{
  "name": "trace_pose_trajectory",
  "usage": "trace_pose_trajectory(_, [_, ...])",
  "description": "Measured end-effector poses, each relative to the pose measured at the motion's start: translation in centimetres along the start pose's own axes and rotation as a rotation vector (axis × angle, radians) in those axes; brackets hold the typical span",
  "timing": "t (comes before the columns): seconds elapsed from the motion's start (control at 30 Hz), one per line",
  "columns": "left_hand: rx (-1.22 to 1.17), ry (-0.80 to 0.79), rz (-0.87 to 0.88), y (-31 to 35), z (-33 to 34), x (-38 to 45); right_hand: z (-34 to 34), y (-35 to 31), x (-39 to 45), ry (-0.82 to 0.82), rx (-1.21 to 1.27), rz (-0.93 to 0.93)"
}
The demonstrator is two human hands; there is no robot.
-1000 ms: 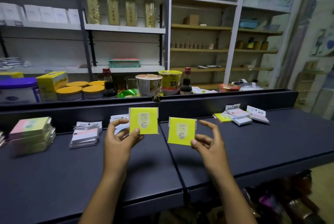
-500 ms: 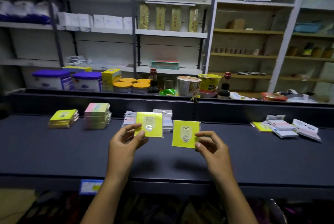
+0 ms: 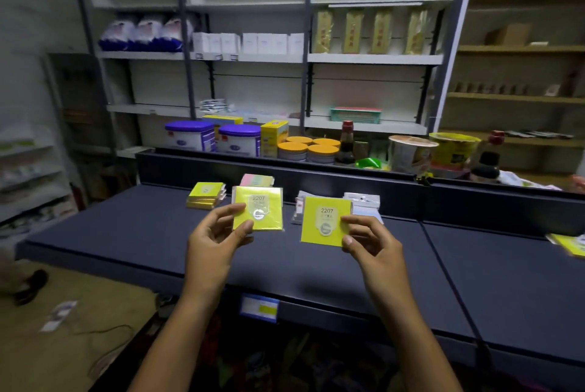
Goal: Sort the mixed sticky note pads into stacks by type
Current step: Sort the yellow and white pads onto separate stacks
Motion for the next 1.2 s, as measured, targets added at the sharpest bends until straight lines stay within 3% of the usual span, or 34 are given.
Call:
trace_pose_trajectory(0.57, [0.044, -0.05, -0.016, -6.0, -17.1, 14.2, 18.4, 2.8, 11.1, -0.036, -0.042, -0.05])
trace_pose_trajectory(0.9, [0.168, -0.145, -0.118, -11.4, -19.8, 22.7, 22.6, 3.8, 17.8, -0.019, -0.109, -0.066])
trace_pose_trajectory(1.2, [0.481, -0.2, -0.121, -14.5, -19.2, 26.0, 24.2, 4.0, 22.6, 0.026, -0.094, -0.076])
Point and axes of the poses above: each hand's wrist, its own x-axis towards the middle knuckle, its own z-axis out of the palm, y = z × x, the point moved 4 cm from there along x, towards the middle knuckle, and after that the axes turned 9 degrees about -y, right-handed, at the moved point
